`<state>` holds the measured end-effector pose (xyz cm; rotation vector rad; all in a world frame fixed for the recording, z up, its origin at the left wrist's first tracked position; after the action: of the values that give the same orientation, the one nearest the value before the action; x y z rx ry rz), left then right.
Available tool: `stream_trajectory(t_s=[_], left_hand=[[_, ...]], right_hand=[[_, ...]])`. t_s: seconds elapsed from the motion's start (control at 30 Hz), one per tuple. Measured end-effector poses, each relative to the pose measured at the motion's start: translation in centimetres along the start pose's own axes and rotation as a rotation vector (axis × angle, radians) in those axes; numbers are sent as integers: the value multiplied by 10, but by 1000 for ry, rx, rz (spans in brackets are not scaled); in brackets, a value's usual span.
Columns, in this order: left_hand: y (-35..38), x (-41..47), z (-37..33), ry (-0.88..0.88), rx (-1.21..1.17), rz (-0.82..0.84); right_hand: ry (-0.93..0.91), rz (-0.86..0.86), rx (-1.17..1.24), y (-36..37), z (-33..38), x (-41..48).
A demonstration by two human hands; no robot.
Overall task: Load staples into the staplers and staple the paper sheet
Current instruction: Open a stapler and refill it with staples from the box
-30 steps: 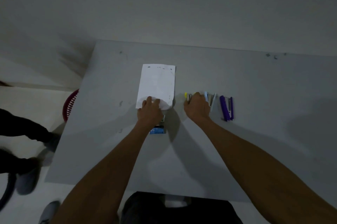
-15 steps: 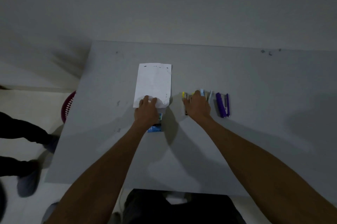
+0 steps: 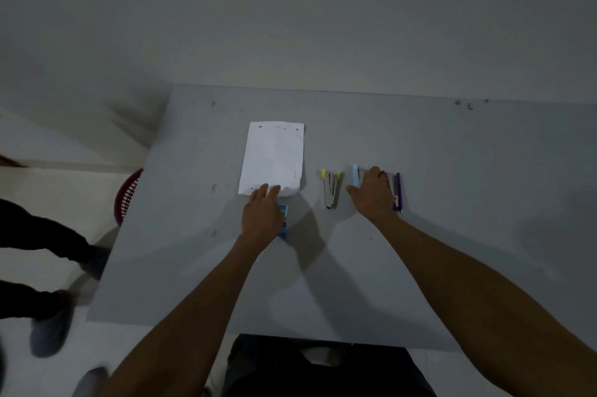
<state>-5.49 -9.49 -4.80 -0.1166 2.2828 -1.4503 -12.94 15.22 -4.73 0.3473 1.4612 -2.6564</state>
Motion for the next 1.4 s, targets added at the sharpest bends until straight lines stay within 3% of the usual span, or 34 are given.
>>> stream_trajectory(t_s=[0.17, 0.3, 0.43, 0.53, 0.67, 0.9, 1.07, 1.2, 1.4], left_hand=[[4, -16, -19, 87, -89, -81], [1, -25, -48, 155, -277, -100], [-4, -30, -90, 145, -552, 26], [0, -29, -104, 39, -773, 171], [-10, -22, -109, 24, -780, 125], [-31, -28, -137, 197, -596, 135], [-36, -31, -145, 250, -551, 122], [-34, -28, -133, 195, -670, 150], [-34, -27, -110, 9, -1053, 197]], right_hand=[[27, -14, -40, 2, -2, -3], [-23, -60, 58, -5, 0, -16], [-245, -99, 205, -11, 21, -48], [-285, -111, 291, -16, 26, -63], [-331, -44, 410, -25, 32, -69], [-49, 43, 933, -42, 16, -54], [-102, 22, 884, -53, 25, -49], [-25, -16, 887, -54, 14, -43], [168, -92, 1011, -46, -15, -32]])
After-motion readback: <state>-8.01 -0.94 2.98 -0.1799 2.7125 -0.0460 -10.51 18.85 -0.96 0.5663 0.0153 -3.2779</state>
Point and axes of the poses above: each hand's wrist, its own x-axis towards the middle knuckle, its own y-axis out of the palm, z = x × y, the point moved 9 cm from there along x, towards the middle knuckle, and after that the axes turned 7 degrees about -y, right-handed, at the moved point
